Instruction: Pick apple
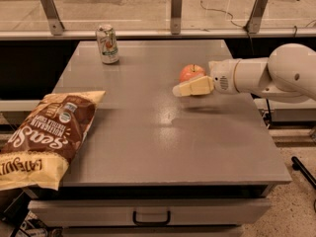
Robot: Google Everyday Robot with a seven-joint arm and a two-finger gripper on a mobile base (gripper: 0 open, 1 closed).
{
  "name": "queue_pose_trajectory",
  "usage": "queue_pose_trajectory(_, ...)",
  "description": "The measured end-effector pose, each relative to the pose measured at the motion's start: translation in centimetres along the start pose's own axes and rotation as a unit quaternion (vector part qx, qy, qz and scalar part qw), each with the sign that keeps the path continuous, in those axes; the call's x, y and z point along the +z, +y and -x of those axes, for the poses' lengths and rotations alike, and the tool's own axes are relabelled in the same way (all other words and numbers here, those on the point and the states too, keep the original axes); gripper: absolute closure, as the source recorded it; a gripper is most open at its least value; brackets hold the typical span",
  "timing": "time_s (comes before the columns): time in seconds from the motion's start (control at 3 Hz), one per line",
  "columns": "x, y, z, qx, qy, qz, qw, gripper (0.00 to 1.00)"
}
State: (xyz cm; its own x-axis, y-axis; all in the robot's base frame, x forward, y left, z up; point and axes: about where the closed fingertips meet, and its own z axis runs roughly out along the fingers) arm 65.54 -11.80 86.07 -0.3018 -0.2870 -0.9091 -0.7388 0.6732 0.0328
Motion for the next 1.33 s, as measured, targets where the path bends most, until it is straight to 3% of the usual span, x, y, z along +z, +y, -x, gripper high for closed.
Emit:
queue_pose_trajectory(0.33,1.01,0.1,-0.54,0.011,-0.001,0.003,0.9999,0.0)
queue_pose_trajectory(0.67,1.14,0.27,-0.46,0.01,-0.001,0.005,0.9999,0.18)
queue_pose_trajectory(1.33,1.45,0.59,-0.35,0.009,-0.001,0.008,0.9999,0.64)
